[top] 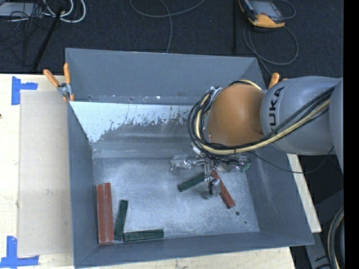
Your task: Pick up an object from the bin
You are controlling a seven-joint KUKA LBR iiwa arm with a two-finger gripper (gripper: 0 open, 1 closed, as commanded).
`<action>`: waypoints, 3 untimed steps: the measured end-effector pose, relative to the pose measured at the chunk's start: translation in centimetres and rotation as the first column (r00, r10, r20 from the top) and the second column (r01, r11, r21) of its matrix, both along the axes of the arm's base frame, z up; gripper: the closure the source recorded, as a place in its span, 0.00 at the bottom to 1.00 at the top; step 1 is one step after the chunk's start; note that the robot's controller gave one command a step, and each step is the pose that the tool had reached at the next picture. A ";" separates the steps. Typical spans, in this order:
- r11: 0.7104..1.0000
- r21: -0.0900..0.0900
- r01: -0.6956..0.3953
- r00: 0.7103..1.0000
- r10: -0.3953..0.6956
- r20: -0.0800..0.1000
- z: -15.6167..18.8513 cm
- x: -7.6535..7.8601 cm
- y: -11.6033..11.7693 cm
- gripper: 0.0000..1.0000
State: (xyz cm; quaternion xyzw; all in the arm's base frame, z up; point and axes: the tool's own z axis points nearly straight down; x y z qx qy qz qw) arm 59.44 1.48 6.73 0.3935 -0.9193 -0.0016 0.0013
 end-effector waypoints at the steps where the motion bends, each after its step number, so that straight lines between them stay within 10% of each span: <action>1: 1.000 0.000 0.004 1.000 -0.004 0.003 0.3 0.1 -0.1 1.00; 2: 0.920 -0.002 -0.392 0.920 0.392 0.012 18.7 0.5 3.4 1.00; 3: 0.922 0.000 -0.387 0.922 0.387 0.006 18.3 0.4 3.2 0.00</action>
Offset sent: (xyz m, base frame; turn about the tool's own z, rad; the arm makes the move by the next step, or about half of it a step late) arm 0.0000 0.0000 0.0000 0.0000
